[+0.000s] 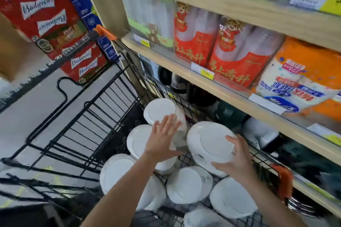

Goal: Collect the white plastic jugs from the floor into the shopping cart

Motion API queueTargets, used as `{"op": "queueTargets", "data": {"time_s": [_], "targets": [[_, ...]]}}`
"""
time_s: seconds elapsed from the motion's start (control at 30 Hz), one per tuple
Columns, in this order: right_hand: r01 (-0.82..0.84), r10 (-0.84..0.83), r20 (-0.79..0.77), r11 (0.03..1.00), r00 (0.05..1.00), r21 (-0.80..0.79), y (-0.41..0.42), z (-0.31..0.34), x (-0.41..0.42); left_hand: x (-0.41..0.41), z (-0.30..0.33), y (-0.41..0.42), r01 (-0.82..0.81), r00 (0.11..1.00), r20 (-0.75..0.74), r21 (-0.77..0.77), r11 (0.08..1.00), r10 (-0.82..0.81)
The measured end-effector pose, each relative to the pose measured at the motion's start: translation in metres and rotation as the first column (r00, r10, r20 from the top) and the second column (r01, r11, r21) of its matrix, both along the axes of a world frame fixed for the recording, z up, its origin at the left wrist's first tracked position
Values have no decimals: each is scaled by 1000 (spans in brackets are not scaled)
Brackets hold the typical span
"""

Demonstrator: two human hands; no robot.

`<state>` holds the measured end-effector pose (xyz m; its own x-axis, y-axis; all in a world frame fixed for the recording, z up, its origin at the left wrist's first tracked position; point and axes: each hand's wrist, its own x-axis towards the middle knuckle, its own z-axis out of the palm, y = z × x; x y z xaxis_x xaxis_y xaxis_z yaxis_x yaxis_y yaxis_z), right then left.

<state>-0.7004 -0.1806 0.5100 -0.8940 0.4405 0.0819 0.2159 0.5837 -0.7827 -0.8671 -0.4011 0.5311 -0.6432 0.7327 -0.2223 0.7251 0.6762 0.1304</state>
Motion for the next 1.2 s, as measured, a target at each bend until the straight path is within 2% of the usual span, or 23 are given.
{"op": "queueTargets", "data": {"time_s": [0.23, 0.37, 0.47, 0.57, 0.7, 0.8, 0.93, 1.1, 1.2], "targets": [[-5, 0, 129, 999, 992, 40, 2, 11, 8, 2, -5, -2, 14, 1000, -25, -24, 1000, -15], [-25, -1, 177, 989, 984, 144, -1, 19, 6, 1, -5, -3, 11, 1000, -14, -27, 1000, -11], [-79, -18, 380, 968, 925, 238, 0, 34, 4, 2, 6, 3, -9, 998, 55, -28, 1000, 11], [-146, 30, 518, 972, 855, 185, 3, 62, 5, 5, 28, 19, -36, 996, 86, -43, 998, 39], [-155, 93, 495, 984, 864, 86, 17, 96, 31, 23, 62, 63, 88, 994, 54, 38, 995, -90], [-75, 32, 475, 995, 879, 72, 33, 111, 73, 50, 84, 104, 220, 973, 45, 114, 969, -226], [136, -116, 466, 991, 877, -9, 60, 130, 153, 100, 103, 157, 378, 913, 107, 132, 916, -393], [408, -295, 493, 903, 818, -136, 85, 146, 280, 191, 120, 220, 552, 822, 101, 105, 827, -561], [502, -413, 483, 862, 772, -67, 96, 151, 362, 263, 125, 259, 651, 740, 118, 124, 749, -663]]}}
